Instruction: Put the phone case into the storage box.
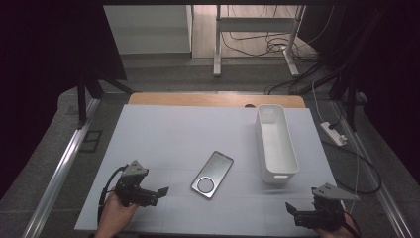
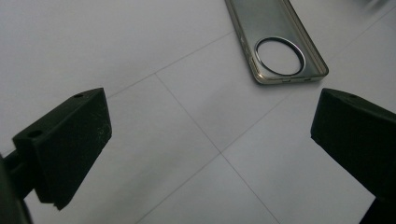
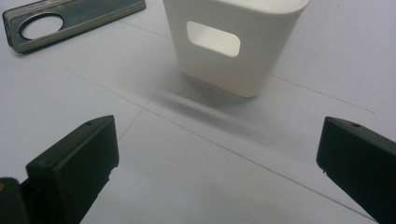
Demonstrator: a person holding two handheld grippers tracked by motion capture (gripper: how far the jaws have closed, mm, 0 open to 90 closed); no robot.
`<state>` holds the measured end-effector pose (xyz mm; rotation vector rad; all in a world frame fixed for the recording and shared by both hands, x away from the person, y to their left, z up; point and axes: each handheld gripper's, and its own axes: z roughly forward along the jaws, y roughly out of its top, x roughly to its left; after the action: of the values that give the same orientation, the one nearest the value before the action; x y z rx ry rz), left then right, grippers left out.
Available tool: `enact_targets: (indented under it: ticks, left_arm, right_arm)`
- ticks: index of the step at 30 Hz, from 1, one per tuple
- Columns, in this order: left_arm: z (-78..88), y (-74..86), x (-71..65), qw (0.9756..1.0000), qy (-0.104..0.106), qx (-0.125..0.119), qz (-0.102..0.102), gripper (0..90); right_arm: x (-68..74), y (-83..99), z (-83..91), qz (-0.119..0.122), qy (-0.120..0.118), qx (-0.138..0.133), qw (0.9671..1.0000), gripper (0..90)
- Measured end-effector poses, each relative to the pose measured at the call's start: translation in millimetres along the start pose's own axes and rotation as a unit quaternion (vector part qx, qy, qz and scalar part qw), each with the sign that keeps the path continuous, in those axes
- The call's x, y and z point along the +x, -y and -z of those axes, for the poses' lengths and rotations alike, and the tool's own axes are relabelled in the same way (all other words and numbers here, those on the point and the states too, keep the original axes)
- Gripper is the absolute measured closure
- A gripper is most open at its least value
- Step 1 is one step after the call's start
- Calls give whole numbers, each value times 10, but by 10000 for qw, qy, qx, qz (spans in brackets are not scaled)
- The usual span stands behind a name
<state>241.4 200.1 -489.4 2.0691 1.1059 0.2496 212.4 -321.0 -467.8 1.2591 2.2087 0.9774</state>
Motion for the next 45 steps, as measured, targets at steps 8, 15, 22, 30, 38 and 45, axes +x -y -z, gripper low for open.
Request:
enact_targets:
  ticks: [8,15,22,30,38,45]
  left_arm:
    - [-99,-96,-2,10000,63,55,-2,0]
    - [-199,-214,-27,9998,84,168,-100,0]
    - [-254,-339,-28,9993,201,219,-244,0]
    - [-386,-494,-53,9984,284,278,-395,0]
    - [-514,-620,-91,9972,346,340,-564,0]
    - [-623,-722,-125,9961,447,412,-634,0]
  right_arm:
    - [0,0,-3,-3,-9,-1,10000,0]
    - [-1,0,4,16,-19,-16,10000,0]
    - [4,-1,-1,29,-21,-19,10000,0]
    - [3,0,2,35,-26,-26,10000,0]
    - [2,0,4,20,-4,-35,10000,0]
    - [1,0,3,25,-25,-33,10000,0]
